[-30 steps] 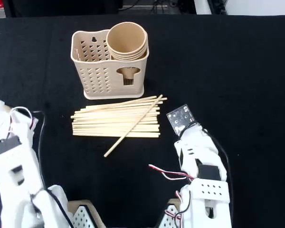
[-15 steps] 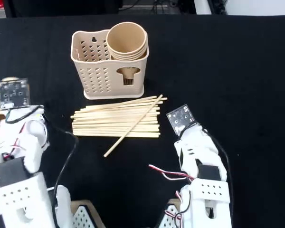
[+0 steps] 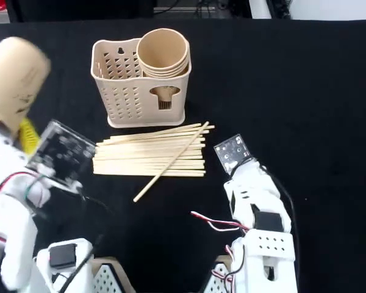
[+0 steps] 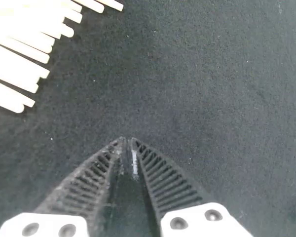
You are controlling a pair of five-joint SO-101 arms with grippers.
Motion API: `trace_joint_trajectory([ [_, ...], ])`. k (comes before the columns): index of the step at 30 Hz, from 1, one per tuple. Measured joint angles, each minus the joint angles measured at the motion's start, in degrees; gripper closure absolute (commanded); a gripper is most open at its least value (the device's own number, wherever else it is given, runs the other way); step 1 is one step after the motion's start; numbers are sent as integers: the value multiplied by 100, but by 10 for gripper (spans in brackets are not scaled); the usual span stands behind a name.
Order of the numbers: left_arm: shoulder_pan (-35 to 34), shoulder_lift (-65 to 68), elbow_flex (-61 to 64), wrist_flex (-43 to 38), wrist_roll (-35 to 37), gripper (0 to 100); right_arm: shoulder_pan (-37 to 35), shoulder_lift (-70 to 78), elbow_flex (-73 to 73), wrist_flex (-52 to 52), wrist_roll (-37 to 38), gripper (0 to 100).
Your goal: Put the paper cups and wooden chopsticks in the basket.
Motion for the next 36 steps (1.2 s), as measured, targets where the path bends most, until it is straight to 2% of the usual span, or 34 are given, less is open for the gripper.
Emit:
trace_joint_trajectory([
  [5,1240,352,-325,0,-53,972,0,0,53,0,0,986],
  [11,1934,1837,-1064,-35,176,972,0,0,70,0,88,986],
  [18,2840,3851,-3323,1231,378,972,0,0,70,0,211,986],
  [26,2875,5679,-4659,1451,826,971,0,0,70,0,211,986],
  [36,2875,5925,-5319,1451,897,971,0,0,70,0,211,986],
])
